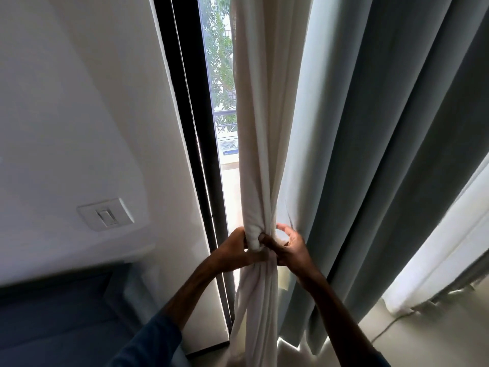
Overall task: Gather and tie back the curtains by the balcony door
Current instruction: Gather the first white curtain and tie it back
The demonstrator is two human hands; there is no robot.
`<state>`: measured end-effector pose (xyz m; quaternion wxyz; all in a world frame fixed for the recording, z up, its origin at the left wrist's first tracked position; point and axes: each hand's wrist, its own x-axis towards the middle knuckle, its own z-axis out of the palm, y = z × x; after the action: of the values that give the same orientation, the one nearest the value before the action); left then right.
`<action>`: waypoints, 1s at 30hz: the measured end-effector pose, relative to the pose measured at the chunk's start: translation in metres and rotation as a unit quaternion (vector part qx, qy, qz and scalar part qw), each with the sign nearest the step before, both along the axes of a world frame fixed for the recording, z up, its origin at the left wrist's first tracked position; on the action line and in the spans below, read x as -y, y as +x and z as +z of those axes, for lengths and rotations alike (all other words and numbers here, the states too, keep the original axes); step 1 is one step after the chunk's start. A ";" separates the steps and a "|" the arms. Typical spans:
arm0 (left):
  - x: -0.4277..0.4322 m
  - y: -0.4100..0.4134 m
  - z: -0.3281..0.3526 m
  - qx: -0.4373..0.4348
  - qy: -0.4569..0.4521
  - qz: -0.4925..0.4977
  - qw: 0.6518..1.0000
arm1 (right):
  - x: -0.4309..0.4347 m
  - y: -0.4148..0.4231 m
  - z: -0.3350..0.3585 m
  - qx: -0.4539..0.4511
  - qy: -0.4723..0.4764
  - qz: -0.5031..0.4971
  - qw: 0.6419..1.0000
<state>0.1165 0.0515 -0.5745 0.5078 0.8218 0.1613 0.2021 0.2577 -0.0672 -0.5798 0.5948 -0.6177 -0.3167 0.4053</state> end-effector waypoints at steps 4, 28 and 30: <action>0.010 0.012 0.003 0.033 -0.011 0.038 0.999 | 0.000 0.007 -0.007 -0.026 0.028 -0.001 0.999; 0.002 0.031 0.035 -0.276 -0.106 0.230 0.927 | 0.029 -0.049 -0.039 0.239 0.244 -0.035 0.939; -0.002 0.033 0.029 -0.245 -0.155 0.211 0.934 | 0.028 -0.050 -0.043 0.244 0.224 -0.030 0.943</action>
<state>0.1494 0.0535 -0.5458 0.5189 0.7043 0.4795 0.0693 0.2077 -0.0954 -0.6228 0.6339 -0.5579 -0.5162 0.1431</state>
